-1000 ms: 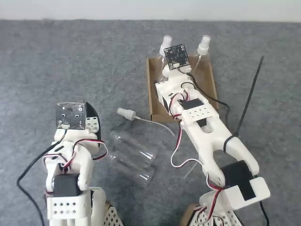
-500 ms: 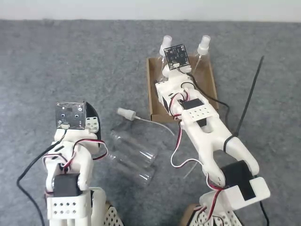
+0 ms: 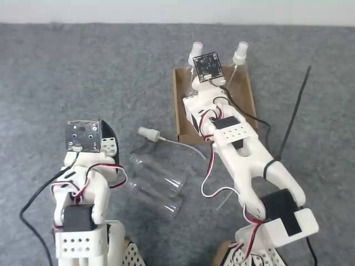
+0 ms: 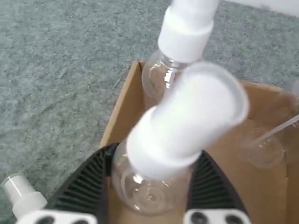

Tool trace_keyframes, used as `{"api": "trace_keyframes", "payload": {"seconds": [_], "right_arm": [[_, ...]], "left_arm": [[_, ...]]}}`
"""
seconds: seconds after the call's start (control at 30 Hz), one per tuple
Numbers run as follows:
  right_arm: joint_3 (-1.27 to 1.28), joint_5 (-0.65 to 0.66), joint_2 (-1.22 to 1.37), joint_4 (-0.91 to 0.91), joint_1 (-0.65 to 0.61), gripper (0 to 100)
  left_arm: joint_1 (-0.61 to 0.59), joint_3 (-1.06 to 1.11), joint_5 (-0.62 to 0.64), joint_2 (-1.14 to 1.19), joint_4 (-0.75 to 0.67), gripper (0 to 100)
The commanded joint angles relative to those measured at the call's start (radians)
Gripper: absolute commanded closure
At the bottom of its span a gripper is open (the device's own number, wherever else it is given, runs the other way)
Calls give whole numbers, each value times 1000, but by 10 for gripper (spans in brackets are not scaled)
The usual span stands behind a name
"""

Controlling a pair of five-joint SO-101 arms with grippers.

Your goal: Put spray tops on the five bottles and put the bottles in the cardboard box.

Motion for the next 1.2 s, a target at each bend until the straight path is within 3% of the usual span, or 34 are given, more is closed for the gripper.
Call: {"api": "trace_keyframes", "payload": {"seconds": [0.0, 0.83, 1.03, 1.17], "right_arm": [[-2, -3, -27, -7, 4, 803], [-9, 0, -33, -8, -2, 775], [-9, 60, -33, -7, -7, 645], [-9, 61, -33, -7, -19, 635]], "left_arm": [[-3, -7, 11, -18, -32, 989], [-5, -7, 11, -18, -34, 989], [-5, -7, 11, -18, -34, 989], [-5, -7, 11, -18, -34, 989]]}}
